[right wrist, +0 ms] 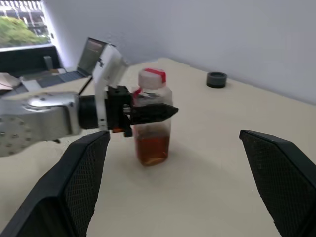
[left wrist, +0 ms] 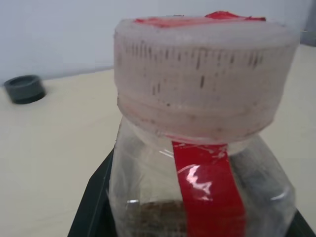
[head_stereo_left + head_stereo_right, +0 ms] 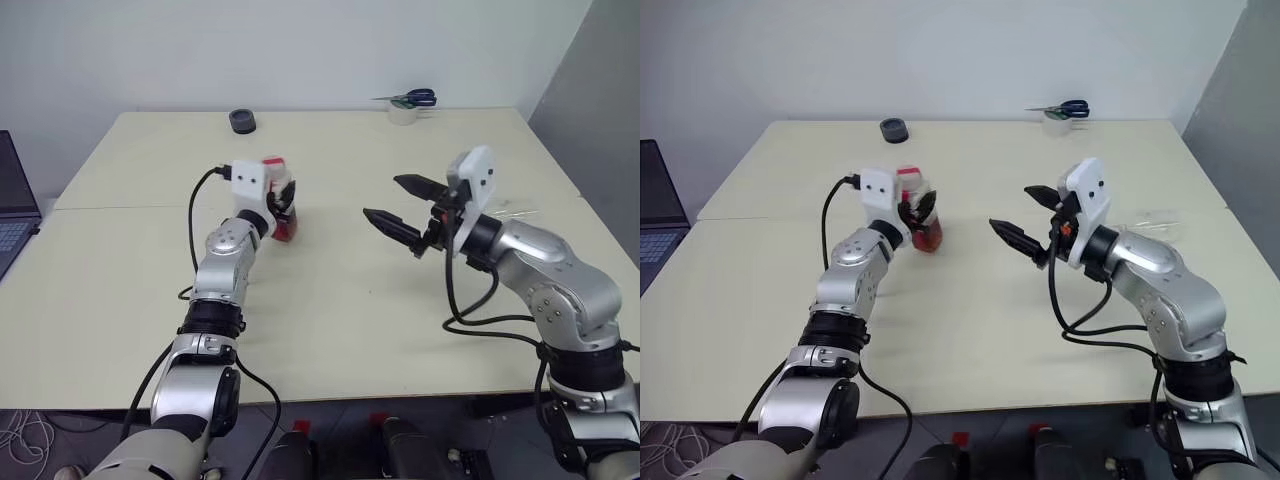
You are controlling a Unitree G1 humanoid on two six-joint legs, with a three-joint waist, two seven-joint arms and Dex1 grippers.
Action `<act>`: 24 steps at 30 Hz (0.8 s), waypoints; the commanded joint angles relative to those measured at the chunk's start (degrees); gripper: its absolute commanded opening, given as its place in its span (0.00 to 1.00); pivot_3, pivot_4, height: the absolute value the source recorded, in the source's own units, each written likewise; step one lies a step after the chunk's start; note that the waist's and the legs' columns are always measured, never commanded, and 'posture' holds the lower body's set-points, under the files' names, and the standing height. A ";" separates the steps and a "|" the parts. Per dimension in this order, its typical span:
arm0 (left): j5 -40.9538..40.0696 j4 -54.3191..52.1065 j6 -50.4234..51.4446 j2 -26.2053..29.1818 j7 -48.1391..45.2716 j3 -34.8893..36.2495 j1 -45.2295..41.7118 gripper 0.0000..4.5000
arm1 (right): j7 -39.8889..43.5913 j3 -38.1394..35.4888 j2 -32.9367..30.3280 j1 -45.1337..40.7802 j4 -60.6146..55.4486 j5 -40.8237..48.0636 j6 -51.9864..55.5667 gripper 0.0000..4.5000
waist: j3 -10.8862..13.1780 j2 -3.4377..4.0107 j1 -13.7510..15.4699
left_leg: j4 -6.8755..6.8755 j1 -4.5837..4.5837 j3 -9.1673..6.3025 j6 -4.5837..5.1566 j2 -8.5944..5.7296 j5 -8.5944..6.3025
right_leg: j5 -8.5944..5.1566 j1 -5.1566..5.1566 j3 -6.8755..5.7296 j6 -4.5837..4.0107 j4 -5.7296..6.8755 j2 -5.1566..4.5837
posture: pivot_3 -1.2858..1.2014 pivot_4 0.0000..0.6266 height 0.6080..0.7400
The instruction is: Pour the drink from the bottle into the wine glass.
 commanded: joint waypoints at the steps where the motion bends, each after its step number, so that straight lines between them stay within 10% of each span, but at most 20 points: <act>1: -6.34 -17.20 7.22 1.64 -10.72 -4.26 0.28 0.39 | -1.56 -0.90 1.62 -5.49 1.43 -1.02 -0.24 1.00 | 0.00 0.00 -0.10 | -0.01 -0.02 0.01 0.00 0.00 0.00 | 0.00 -0.04 0.01 0.00 0.00 0.00 | 0.52 0.24 1.00; 24: -18.25 -30.41 22.65 5.49 -21.51 -7.18 5.09 0.39 | 2.16 -3.90 6.76 -10.81 -4.82 14.57 11.02 1.00 | 0.02 0.05 -0.21 | -0.02 0.00 0.04 0.01 0.04 0.00 | 0.00 -0.08 0.07 -0.01 0.06 0.03 | 0.52 0.24 1.00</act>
